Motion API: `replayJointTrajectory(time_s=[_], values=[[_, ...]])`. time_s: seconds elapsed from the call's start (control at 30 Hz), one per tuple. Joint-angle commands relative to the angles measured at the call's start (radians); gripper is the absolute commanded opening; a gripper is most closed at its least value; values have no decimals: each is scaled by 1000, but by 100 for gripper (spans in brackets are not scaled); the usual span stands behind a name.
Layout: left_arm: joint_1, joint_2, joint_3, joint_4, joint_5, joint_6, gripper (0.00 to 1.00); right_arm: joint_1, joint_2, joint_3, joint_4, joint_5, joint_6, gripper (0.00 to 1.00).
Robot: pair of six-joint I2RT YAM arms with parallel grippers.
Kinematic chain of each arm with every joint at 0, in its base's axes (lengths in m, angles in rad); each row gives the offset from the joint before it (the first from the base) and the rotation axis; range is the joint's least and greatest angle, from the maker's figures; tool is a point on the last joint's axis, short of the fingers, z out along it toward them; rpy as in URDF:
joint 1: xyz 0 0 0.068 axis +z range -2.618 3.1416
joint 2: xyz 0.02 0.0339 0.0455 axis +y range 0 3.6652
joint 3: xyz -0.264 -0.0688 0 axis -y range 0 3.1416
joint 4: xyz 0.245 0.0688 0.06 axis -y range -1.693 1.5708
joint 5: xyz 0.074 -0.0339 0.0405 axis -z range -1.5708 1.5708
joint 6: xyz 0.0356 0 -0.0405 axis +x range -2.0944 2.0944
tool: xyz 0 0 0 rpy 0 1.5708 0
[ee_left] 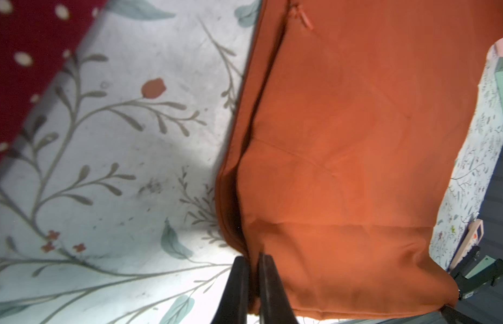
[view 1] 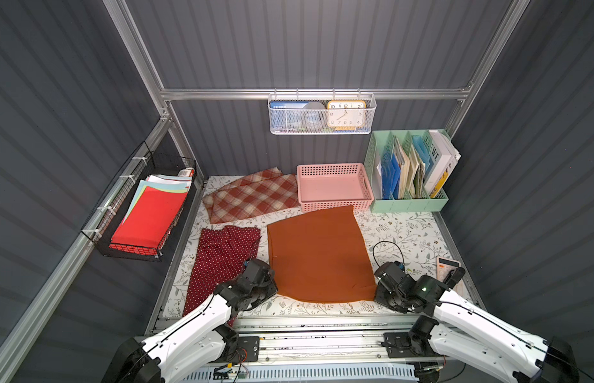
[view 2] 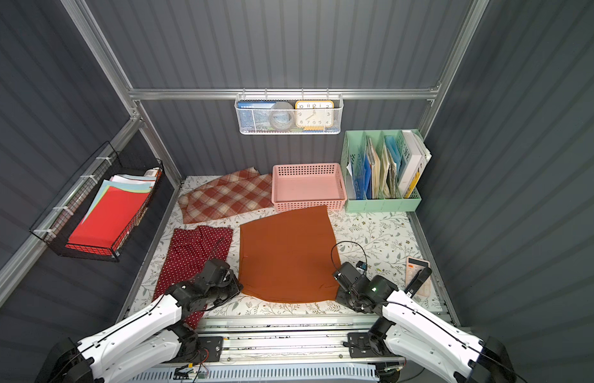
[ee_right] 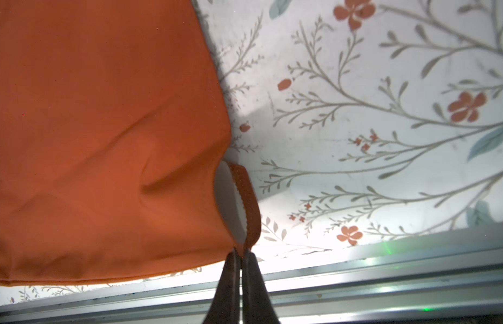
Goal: Roll up the skirts
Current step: Fold the skirt at the center of the board.
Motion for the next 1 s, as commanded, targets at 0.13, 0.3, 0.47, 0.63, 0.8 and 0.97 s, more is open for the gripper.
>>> replayJointTrajectory(time_s=[0.13, 0.3, 0.47, 0.63, 0.8, 0.97], values=[[-5, 77, 99, 25, -61, 61, 0, -1, 84, 145, 45, 199, -142, 0], [-4, 137, 152, 71, -111, 79, 0, -76, 238, 258, 155, 227, -294, 0], [3, 254, 245, 128, -196, 136, 0, -226, 405, 350, 327, 132, -411, 0], [87, 363, 282, 235, -194, 184, 0, -293, 613, 481, 385, 53, -479, 0], [206, 422, 311, 320, -165, 228, 0, -339, 766, 560, 470, -12, -501, 0], [223, 545, 397, 364, -185, 267, 0, -360, 888, 677, 470, -28, -516, 0]])
